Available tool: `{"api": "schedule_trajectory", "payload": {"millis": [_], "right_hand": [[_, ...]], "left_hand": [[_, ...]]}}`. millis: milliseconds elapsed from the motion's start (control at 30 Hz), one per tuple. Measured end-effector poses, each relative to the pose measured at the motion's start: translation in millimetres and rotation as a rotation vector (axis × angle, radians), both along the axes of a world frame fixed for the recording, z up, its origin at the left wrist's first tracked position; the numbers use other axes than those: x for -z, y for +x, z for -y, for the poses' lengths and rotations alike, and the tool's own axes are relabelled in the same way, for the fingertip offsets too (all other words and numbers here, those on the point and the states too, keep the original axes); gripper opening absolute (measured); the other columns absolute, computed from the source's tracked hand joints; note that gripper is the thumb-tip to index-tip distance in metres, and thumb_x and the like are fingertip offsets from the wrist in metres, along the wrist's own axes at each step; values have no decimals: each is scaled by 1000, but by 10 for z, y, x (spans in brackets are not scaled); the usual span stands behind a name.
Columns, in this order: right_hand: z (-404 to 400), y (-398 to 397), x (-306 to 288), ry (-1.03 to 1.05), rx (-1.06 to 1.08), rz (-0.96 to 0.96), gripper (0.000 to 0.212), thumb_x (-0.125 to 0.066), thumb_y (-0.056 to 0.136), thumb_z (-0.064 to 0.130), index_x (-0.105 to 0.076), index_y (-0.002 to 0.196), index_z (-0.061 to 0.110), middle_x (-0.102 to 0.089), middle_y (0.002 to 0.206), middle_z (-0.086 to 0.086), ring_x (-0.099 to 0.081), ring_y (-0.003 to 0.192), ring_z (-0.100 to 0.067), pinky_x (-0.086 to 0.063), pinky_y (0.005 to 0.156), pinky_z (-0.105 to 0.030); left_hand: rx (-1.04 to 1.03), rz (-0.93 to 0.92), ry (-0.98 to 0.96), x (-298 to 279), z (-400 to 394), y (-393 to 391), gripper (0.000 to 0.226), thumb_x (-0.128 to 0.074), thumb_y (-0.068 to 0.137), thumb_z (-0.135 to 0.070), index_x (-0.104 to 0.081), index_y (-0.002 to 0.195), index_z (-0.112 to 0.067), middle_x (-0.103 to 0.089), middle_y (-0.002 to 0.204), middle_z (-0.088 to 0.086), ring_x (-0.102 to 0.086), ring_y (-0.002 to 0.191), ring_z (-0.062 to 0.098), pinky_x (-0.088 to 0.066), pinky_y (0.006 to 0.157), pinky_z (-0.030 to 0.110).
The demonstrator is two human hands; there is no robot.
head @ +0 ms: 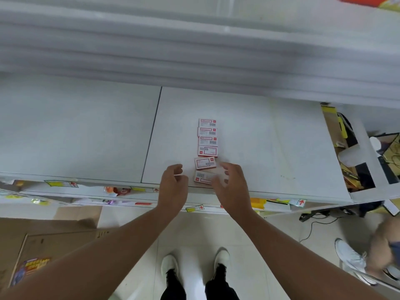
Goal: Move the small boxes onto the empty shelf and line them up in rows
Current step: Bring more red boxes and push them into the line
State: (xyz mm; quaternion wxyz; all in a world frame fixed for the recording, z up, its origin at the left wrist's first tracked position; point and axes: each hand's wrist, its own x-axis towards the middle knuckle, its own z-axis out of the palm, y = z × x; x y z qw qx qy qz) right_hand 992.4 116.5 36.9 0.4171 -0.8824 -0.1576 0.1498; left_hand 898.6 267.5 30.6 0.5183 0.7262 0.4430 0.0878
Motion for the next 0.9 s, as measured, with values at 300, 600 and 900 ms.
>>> {"api": "schedule_trajectory", "payload": {"millis": [300,600,900], "right_hand": [[-122,-311,-86,473,222,-479,50,-46,113,9,-36,159,28,-56,145,17,-51,103,35,-41,85,4],[-282,-142,5,550,235,-559,71,-47,106,57,-26,168,31,-50,159,14,-50,143,-1,-38,126,-42],[-350,76,115,589,192,-540,33,-39,116,39,-41,150,39,-63,139,22,-60,130,4,-49,108,-20]], "left_hand": [[-212,269,-408,-78,573,173,46,-41,109,-18,-53,153,-25,-63,145,-10,-57,136,8,-40,117,29],[-173,299,-387,-47,503,368,50,-36,108,-32,-53,150,-15,-66,144,5,-62,134,19,-48,118,45],[-122,287,-347,-172,420,492,40,-33,114,-30,-63,140,-30,-72,130,-17,-64,122,-6,-46,109,22]]}}
